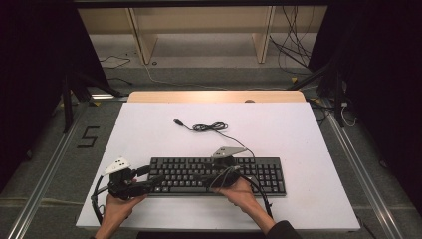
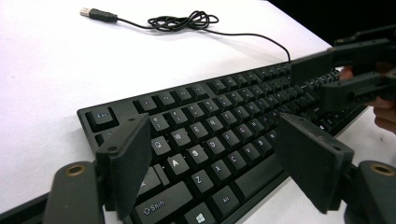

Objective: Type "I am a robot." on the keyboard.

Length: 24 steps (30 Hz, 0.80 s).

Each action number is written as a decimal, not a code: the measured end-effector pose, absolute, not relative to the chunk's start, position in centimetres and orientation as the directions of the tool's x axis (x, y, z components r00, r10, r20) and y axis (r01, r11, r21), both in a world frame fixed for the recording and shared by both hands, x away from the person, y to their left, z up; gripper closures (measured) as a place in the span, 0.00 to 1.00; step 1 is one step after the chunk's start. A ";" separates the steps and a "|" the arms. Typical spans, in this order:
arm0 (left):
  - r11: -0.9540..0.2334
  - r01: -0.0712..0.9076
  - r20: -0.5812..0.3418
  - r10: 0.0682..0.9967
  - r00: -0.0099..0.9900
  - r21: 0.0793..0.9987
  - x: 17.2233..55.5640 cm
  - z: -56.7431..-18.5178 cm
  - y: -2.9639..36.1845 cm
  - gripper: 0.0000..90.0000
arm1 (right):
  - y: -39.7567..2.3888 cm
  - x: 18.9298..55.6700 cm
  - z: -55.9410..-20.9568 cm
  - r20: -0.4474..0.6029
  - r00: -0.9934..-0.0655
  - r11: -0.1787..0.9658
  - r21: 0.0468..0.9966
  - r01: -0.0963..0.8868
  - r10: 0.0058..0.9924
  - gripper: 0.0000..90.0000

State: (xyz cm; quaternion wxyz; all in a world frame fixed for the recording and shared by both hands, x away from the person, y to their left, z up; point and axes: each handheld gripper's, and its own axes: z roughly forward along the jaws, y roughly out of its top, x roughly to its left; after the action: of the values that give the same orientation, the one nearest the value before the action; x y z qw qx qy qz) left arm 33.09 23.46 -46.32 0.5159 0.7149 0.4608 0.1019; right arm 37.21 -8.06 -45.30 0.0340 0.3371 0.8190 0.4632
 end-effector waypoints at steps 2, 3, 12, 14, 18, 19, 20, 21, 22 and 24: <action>-0.042 0.555 -0.330 0.766 0.551 0.831 33.1 -46.3 23.4 0.29 | -8.1 37.0 -45.3 0.252 -0.776 0.356 0.778 0.518 0.578 0.50; -0.042 0.556 -0.329 0.767 0.550 0.830 33.1 -46.4 23.4 0.29 | -8.1 36.9 -45.4 0.251 -0.779 0.362 0.776 0.517 0.575 0.52; -0.041 0.554 -0.326 0.772 0.546 0.831 33.2 -46.4 23.6 0.27 | -7.8 35.9 -45.7 0.237 -0.803 0.399 0.769 0.499 0.547 0.68; -0.040 0.554 -0.326 0.773 0.545 0.832 33.2 -46.3 23.6 0.27 | -7.8 35.7 -45.7 0.237 -0.807 0.402 0.770 0.496 0.540 0.73; -0.041 0.554 -0.324 0.774 0.545 0.832 33.2 -46.4 23.6 0.27 | -7.6 35.4 -45.8 0.229 -0.817 0.414 0.770 0.485 0.529 0.82; -0.042 0.554 -0.324 0.774 0.545 0.831 33.2 -46.4 23.6 0.27 | -7.6 35.3 -45.9 0.224 -0.819 0.419 0.770 0.481 0.528 0.83; -0.043 0.554 -0.323 0.774 0.545 0.832 33.2 -46.4 23.6 0.27 | -7.6 35.2 -45.9 0.224 -0.822 0.422 0.770 0.479 0.524 0.85; -0.043 0.554 -0.323 0.774 0.544 0.832 33.2 -46.4 23.6 0.27 | -7.5 35.1 -46.0 0.223 -0.823 0.423 0.770 0.478 0.523 0.87; -0.043 0.554 -0.323 0.774 0.545 0.832 33.2 -46.4 23.6 0.28 | -7.5 35.1 -46.0 0.223 -0.823 0.423 0.770 0.477 0.522 0.88; -0.043 0.553 -0.322 0.774 0.545 0.832 33.2 -46.4 23.6 0.28 | -7.4 35.0 -46.1 0.222 -0.827 0.431 0.768 0.475 0.516 0.91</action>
State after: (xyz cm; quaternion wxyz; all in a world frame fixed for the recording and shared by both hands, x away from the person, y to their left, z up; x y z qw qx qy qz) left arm 33.18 23.60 -46.37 0.5123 0.7141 0.4647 0.1077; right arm 35.01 -7.40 -46.10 0.0234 0.2931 0.8454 0.4459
